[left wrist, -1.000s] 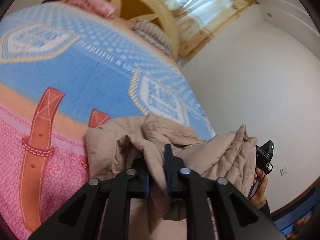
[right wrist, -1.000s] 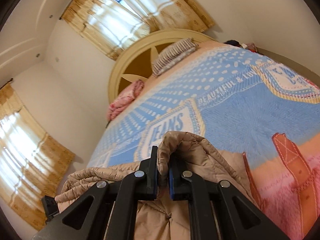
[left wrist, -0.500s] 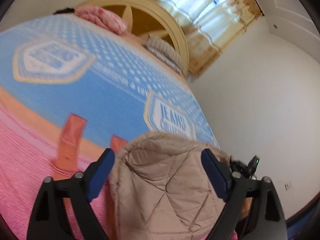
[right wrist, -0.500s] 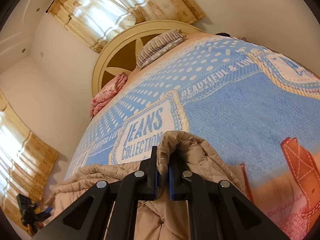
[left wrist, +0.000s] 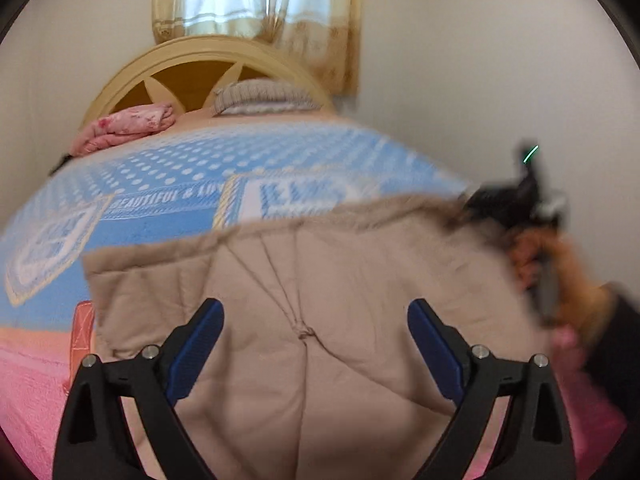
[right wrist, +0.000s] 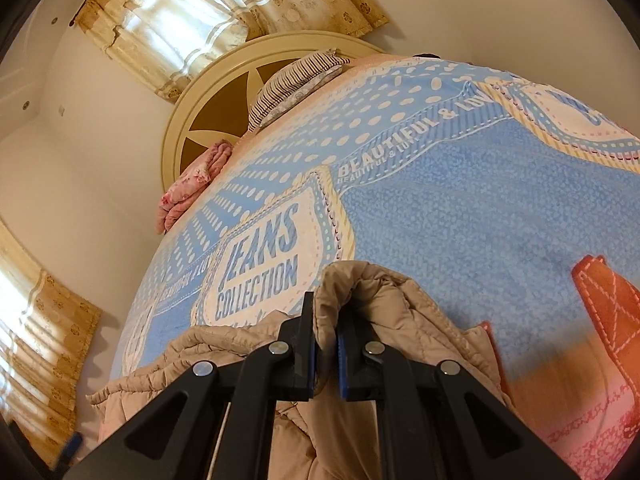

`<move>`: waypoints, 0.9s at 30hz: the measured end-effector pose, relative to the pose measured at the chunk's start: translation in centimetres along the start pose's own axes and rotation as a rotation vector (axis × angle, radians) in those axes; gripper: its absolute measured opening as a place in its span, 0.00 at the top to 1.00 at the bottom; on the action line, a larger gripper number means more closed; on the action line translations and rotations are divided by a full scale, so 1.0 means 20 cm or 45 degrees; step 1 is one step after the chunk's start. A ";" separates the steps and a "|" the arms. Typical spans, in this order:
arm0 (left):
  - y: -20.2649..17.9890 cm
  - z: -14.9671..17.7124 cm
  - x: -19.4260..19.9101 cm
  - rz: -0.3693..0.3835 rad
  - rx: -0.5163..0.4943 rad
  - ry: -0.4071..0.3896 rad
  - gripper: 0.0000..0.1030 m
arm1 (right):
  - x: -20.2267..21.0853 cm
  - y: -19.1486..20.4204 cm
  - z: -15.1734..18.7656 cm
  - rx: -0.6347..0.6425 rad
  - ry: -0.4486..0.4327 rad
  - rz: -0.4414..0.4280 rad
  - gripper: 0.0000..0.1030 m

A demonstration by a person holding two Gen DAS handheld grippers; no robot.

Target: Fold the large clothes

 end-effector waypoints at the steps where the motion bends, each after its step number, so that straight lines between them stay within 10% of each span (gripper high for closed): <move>1: 0.01 0.02 -0.06 -0.032 0.023 0.027 0.07 | 0.00 0.00 0.00 -0.003 0.001 -0.006 0.90; 3: 0.08 0.05 -0.18 -0.097 0.092 0.082 0.06 | 0.02 0.01 -0.01 -0.012 -0.014 0.000 0.83; 7: 0.17 0.07 -0.23 -0.121 0.190 0.093 0.03 | 0.17 0.10 -0.02 0.036 -0.138 0.029 0.36; 11: 0.14 0.09 -0.25 -0.166 0.156 0.086 0.00 | 0.31 0.36 0.09 0.245 -0.182 -0.010 0.37; 19: 0.14 0.12 -0.32 -0.167 0.176 0.111 0.00 | -0.01 0.70 0.59 0.686 0.181 -0.017 0.53; 27: 0.14 0.14 -0.37 -0.163 0.187 0.132 0.00 | -0.12 0.56 0.64 0.617 0.219 0.000 0.53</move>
Point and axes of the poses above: each gripper's, at about its wrist camera, not at the fingertips, and x roughly against the way its jaws point, y to its left, z to its underside, the point moved 2 cm from there along -x, roughly the way its jaws point
